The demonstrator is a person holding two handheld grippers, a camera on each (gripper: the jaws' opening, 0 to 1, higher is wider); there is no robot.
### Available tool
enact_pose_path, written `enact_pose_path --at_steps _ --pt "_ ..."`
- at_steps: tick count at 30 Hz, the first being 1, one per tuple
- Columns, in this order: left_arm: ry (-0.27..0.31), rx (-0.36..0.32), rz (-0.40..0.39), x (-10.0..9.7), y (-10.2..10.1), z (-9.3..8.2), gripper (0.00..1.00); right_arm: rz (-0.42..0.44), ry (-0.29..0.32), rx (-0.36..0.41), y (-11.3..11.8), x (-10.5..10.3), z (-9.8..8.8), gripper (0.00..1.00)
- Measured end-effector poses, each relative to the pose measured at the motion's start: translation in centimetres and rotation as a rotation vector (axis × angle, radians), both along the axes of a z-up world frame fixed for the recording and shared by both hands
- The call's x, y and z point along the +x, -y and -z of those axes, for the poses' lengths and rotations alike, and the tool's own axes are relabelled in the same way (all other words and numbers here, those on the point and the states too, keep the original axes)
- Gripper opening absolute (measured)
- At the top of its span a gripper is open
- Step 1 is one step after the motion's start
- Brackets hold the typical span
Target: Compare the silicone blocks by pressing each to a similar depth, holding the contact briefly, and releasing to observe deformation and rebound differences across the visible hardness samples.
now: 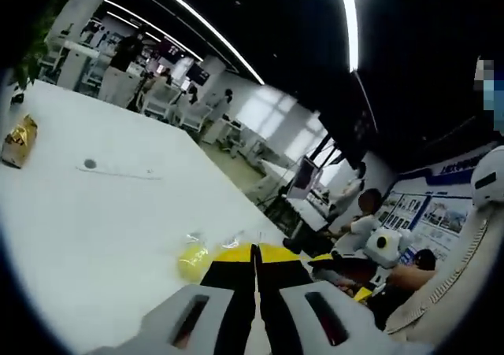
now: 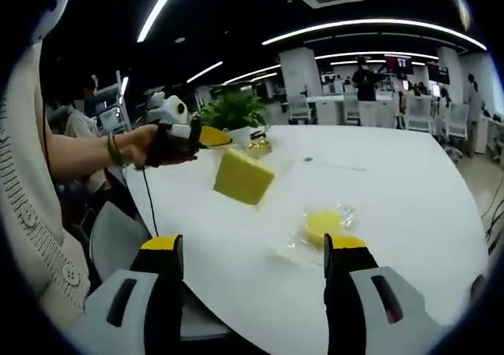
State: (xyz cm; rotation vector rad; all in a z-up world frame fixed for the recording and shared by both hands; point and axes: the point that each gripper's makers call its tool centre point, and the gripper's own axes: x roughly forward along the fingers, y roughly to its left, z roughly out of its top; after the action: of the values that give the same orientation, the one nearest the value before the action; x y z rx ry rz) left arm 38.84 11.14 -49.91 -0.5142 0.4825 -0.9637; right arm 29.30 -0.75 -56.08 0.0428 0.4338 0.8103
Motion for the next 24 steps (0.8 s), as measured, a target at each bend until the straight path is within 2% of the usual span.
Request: enact_pose_path --at_steps 7,10,12,15,18,20,24 --pt "0.083 0.010 0.134 -3.5 1.1 -3.0 0.00 -0.046 -0.008 0.021 -1.5 -0.6 -0.2 0.68" --pt "0.105 0.013 0.170 -4.4 1.5 -3.9 0.00 -0.062 -0.014 0.070 -2.1 -0.3 -1.1 0.68" --pt "0.123 0.014 0.196 -5.1 1.7 -4.6 0.00 -0.072 0.009 0.085 -2.4 0.1 -2.0 0.68" --pt "0.160 0.043 0.224 -5.7 1.8 -5.0 0.00 -0.108 0.034 0.056 -3.2 0.6 -2.2 0.68" --pt "0.159 0.029 0.252 -6.4 1.9 -5.4 0.00 -0.135 0.030 0.055 -4.0 0.9 -2.4 0.71" --pt "0.161 0.027 0.266 -6.6 1.9 -5.6 0.00 -0.187 0.020 0.117 -5.2 0.7 -3.0 0.77" --pt "0.159 0.041 0.299 -7.1 2.0 -5.6 0.00 -0.224 0.018 0.082 -6.2 1.4 -2.3 0.75"
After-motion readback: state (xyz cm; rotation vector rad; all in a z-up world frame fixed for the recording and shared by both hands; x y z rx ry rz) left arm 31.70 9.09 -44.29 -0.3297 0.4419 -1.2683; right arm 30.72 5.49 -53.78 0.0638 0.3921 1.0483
